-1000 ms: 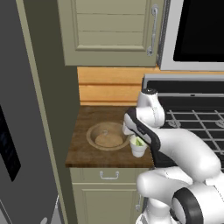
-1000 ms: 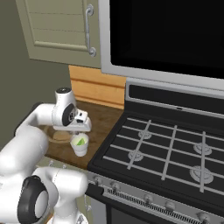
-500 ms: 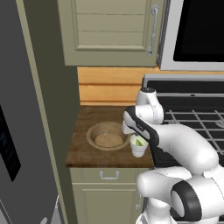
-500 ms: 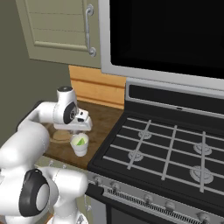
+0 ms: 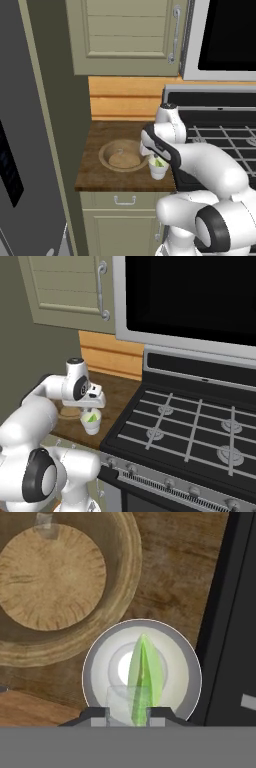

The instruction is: Grab a lemon wedge from the fridge and one ice cube from the ice bowl, and put them in the glass of lemonade.

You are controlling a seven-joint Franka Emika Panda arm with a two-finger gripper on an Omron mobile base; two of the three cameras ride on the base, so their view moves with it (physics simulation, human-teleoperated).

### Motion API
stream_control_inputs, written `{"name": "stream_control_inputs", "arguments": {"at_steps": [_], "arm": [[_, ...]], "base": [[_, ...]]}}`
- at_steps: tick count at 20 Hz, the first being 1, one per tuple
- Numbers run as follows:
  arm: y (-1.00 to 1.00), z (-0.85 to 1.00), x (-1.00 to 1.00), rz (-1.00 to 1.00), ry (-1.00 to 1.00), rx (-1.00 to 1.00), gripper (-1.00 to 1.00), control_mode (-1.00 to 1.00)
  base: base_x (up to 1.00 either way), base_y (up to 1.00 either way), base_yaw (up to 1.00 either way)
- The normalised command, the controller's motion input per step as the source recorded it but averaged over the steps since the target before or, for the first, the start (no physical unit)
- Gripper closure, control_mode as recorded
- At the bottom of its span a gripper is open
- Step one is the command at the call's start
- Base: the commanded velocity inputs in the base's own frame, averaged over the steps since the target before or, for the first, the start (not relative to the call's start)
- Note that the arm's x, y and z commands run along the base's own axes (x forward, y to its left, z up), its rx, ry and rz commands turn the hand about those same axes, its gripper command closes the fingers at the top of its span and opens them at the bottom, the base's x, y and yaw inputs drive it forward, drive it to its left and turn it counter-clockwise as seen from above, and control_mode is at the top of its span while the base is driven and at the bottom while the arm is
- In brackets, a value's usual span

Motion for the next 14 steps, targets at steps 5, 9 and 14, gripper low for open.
{"name": "stream_control_inputs", "arguments": {"at_steps": [5,9,14], "arm": [[0.0,-0.23,0.0,0.0,0.0,0.0,1.0,-1.0],[-0.01,-0.09,0.09,0.0,0.01,0.0,1.0,-1.0],[-0.1,0.0,0.14,0.0,0.03,0.0,1.0,-1.0]], "base": [[0.0,0.0,0.0],[0.0,0.0,0.0],[0.0,0.0,0.0]]}}
